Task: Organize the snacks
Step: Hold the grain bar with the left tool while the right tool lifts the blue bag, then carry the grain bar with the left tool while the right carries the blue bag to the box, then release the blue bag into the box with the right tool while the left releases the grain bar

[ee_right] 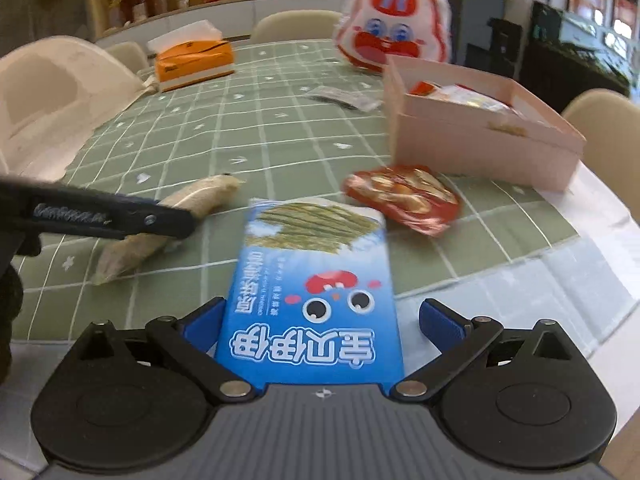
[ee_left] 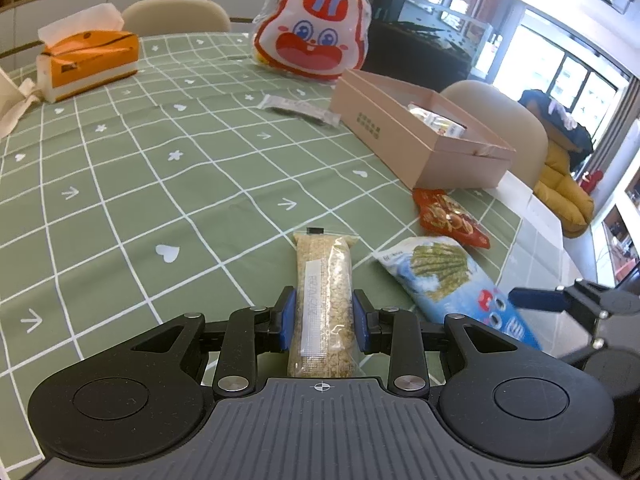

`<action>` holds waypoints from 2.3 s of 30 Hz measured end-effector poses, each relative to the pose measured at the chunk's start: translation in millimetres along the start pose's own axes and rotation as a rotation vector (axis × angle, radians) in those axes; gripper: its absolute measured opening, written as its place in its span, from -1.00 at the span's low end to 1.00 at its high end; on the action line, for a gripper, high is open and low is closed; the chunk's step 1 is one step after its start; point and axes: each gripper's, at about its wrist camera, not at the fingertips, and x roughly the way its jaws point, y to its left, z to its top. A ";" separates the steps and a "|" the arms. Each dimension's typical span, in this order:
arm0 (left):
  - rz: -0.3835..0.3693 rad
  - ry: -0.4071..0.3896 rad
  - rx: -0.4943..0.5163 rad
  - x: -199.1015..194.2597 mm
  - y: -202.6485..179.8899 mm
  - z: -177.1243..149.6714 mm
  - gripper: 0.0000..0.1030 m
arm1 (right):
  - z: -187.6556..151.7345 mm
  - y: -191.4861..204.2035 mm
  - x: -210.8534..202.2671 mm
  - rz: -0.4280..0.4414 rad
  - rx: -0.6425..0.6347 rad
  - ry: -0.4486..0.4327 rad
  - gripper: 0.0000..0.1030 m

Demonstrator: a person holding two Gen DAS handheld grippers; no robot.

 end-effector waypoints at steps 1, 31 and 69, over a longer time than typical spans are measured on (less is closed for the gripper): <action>0.000 -0.007 0.016 0.5 -1.9 -1.3 -0.33 | -0.8 -2.5 -0.7 -0.002 0.006 -0.003 0.96; -0.073 -0.296 0.163 -52.4 -124.3 83.3 -0.34 | 74.3 -139.4 -148.5 -0.019 -0.054 -0.452 0.60; 0.007 -0.159 -0.158 207.6 36.5 231.3 -0.23 | 196.8 -228.1 83.3 0.236 0.340 -0.094 0.75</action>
